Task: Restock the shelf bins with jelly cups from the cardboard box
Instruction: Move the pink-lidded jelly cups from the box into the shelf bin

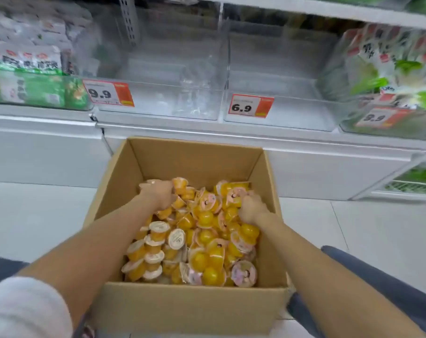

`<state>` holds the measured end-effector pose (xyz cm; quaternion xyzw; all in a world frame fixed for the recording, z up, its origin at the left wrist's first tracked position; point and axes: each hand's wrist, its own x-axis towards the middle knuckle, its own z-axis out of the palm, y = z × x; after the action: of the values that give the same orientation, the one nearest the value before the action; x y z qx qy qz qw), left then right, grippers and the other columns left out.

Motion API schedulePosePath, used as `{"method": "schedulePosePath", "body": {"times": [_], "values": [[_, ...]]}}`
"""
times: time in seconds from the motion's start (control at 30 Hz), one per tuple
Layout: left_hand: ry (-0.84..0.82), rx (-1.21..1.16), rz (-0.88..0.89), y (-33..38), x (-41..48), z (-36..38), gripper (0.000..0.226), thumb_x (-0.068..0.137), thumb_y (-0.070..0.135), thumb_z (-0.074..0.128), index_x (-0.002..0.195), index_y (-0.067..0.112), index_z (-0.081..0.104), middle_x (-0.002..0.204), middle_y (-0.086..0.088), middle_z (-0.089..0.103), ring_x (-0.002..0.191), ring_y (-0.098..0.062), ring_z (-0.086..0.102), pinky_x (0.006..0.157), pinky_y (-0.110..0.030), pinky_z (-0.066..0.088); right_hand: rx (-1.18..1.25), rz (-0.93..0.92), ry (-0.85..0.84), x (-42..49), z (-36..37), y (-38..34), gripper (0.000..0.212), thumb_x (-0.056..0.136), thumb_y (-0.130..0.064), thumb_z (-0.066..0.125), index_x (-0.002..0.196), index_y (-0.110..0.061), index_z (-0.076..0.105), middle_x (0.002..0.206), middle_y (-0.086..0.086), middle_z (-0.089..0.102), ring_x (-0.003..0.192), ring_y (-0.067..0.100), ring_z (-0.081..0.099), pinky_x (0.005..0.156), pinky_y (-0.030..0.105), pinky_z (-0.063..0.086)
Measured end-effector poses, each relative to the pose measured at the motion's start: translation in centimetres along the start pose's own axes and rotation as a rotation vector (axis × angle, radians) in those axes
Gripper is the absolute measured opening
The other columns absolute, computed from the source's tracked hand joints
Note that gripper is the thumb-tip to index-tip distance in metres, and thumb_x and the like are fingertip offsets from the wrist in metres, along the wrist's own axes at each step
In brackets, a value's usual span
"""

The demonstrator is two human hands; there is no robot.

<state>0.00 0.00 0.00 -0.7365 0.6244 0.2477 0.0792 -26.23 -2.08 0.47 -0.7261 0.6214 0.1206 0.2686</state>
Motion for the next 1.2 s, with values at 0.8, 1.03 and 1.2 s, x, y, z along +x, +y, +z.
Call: {"method": "schedulePosePath", "body": {"times": [0.8,1.03,1.2], "values": [[-0.003,-0.037,0.127,8.8,12.8,10.5,0.067,0.081,0.033,0.070,0.135,0.013,0.035,0.134,-0.013,0.049,0.131,-0.033,0.037,0.104,-0.040,0.038,0.208,0.108,0.171,7.9,1.7,1.1,0.052,0.083,-0.030,0.065,0.129,-0.013,0.047,0.124,0.011,0.054,0.112,0.029,0.057,0.088,0.034,0.048],[0.200,-0.492,0.215,8.4,8.3,1.2,0.047,0.085,0.023,0.070,0.119,0.011,0.040,0.099,-0.005,0.053,0.090,-0.026,0.054,0.081,-0.036,0.043,0.183,-0.200,0.319,4.7,-4.8,-0.2,0.064,0.078,-0.042,0.066,0.136,-0.022,0.047,0.120,0.006,0.054,0.111,0.026,0.055,0.092,0.034,0.047],[0.366,-0.661,0.313,10.4,3.3,-6.6,0.045,0.075,0.013,0.075,0.106,0.013,0.043,0.086,-0.001,0.054,0.072,-0.016,0.051,0.063,-0.022,0.040,0.093,-0.432,0.550,1.5,-10.7,-1.8,0.057,0.079,-0.043,0.067,0.131,-0.025,0.053,0.116,0.002,0.059,0.111,0.021,0.055,0.092,0.030,0.044]]}}
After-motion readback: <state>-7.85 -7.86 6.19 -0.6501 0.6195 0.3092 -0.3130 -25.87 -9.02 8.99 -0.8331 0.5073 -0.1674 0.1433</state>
